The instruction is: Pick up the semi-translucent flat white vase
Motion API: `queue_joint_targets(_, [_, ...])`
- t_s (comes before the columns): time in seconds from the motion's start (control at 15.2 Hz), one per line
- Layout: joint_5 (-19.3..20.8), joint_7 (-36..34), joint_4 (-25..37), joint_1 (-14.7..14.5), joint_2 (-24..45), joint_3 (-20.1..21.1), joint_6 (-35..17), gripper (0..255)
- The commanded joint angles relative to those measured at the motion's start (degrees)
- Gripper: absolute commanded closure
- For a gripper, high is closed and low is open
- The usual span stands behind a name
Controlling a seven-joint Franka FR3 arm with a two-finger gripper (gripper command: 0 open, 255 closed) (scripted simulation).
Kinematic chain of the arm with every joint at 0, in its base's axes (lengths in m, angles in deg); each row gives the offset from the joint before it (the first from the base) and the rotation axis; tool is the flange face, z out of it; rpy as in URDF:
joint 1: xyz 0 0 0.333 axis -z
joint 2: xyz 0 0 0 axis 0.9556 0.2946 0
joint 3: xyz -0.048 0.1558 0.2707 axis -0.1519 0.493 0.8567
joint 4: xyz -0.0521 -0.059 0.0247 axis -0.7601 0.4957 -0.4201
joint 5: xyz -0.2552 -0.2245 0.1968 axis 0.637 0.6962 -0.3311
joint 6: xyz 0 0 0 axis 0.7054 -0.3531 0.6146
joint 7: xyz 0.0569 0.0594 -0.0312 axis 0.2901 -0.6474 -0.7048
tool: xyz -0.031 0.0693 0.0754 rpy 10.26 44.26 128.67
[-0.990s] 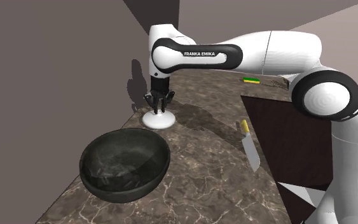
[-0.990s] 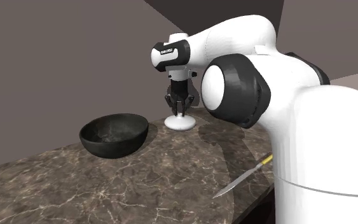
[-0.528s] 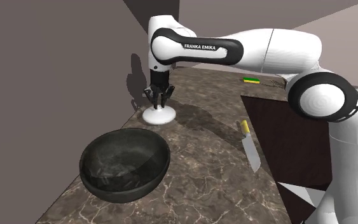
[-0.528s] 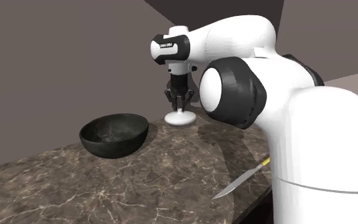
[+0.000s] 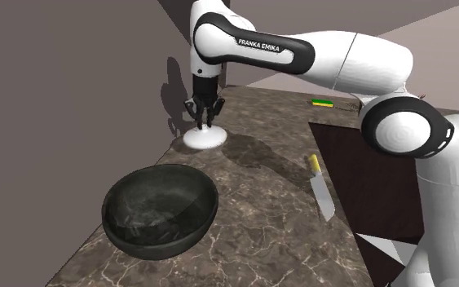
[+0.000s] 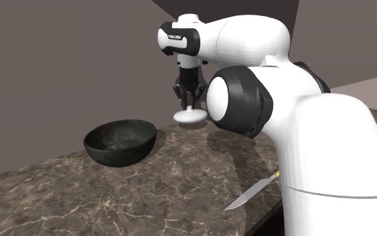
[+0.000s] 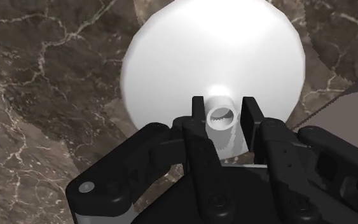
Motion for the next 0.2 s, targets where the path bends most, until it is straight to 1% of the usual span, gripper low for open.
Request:
queue_joint_targets(0.0, [0.3,0.1,4.2,-0.5,1.5,-0.1,2.7,255])
queue_joint_targets(0.13, [0.3,0.1,4.5,-0.5,1.6,-0.1,2.9,255])
